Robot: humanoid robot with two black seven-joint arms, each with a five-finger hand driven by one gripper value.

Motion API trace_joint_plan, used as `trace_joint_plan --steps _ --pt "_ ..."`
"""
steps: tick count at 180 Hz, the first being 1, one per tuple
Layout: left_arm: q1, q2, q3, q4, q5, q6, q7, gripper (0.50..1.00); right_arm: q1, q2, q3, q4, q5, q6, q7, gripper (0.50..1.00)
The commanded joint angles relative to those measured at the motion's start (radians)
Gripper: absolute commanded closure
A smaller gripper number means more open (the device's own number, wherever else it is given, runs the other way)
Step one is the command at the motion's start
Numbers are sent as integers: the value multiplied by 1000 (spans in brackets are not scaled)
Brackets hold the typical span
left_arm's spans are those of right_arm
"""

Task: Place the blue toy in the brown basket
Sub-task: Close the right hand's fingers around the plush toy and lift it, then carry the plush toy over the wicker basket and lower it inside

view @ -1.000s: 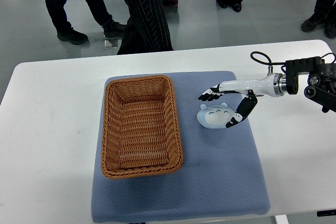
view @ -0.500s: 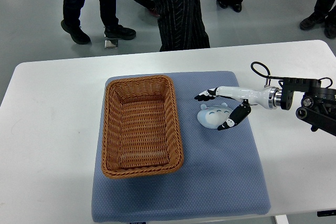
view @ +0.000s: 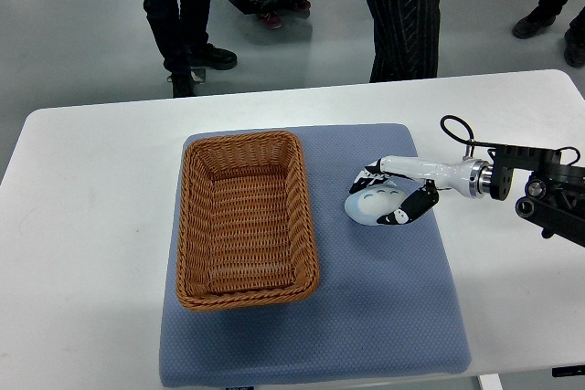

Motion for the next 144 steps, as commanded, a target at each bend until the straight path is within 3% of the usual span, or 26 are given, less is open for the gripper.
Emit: trace_joint_plan --steps 1,31,100,144 --pt "0 0 0 0 0 0 0 500 3 -1 1 -2 1 0 0 863" --pt "0 0 0 0 0 0 0 500 12 -8 8 -2 16 1 17 999" --pt "0 0 0 0 0 0 0 500 115 -1 20 6 24 0 185 1000" --pt "0 0 0 0 0 0 -1 500 180 99 18 4 24 0 189 1000"
